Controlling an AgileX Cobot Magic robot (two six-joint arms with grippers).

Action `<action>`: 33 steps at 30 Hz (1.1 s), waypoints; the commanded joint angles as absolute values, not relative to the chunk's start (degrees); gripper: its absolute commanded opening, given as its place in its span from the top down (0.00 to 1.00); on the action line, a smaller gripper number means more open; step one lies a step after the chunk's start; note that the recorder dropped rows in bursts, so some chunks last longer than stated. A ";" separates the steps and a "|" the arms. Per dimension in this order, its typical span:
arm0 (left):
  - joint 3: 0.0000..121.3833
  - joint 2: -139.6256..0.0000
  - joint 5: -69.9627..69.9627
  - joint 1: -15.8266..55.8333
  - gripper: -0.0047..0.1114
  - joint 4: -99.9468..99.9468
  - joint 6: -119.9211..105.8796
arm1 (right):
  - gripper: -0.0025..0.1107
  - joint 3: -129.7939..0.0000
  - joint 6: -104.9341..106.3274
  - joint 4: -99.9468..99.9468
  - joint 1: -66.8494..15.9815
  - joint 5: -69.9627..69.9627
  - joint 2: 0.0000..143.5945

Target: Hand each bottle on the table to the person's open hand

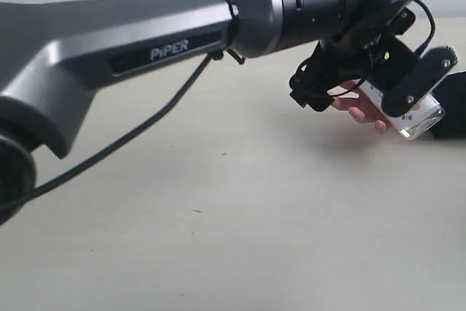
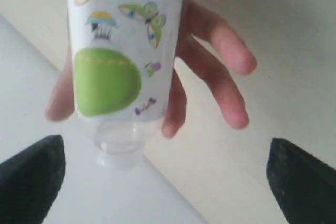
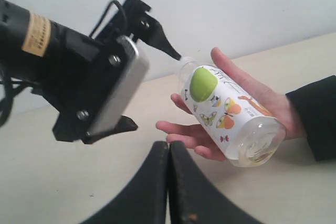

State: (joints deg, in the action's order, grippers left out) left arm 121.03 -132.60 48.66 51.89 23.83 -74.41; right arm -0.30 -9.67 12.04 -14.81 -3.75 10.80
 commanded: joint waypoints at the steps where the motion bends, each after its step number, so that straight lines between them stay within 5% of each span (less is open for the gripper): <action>1: 121.43 -127.51 55.62 52.00 0.13 23.71 -62.93 | 0.98 0.00 -9.65 11.61 -14.65 -3.47 10.66; 3: 121.43 -125.87 58.85 52.00 0.26 23.28 -58.75 | 0.98 0.00 -9.65 11.61 -14.65 -3.47 10.66; 4: 121.43 -124.58 61.26 51.90 0.52 23.24 -53.89 | 0.98 0.00 -9.65 11.61 -14.65 -3.47 10.66; 7: 121.43 -122.93 64.60 51.90 0.94 23.35 -44.24 | 0.98 0.00 -9.65 11.61 -14.65 -3.47 10.66; 13: 121.43 -119.14 69.96 49.10 0.88 11.77 -31.44 | 0.98 0.00 -9.65 11.61 -14.65 -3.47 10.66; 17: 114.17 -113.08 69.96 40.40 0.88 -11.73 -28.69 | 0.98 0.00 -9.65 11.61 -14.65 -3.47 10.66; 21: 93.38 -101.57 67.96 33.05 0.88 -22.84 -31.65 | 0.98 0.00 -9.65 11.61 -14.65 -3.47 10.66; 25: 67.05 -84.97 41.64 30.64 0.88 -42.86 -47.90 | 0.98 0.00 -9.65 11.61 -14.65 -3.47 10.66; 28: 39.40 -66.53 22.72 32.66 0.88 -80.28 -78.80 | 0.98 0.00 -9.65 11.61 -14.65 -3.47 10.66; 33: 17.87 -42.78 26.39 32.78 0.88 -97.69 -92.72 | 0.98 0.00 -9.65 11.61 -14.65 -3.47 10.66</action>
State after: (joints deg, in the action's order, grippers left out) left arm 22.39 -48.81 25.56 32.51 -94.72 -91.15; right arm -0.30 -9.67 12.04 -14.81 -3.75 10.80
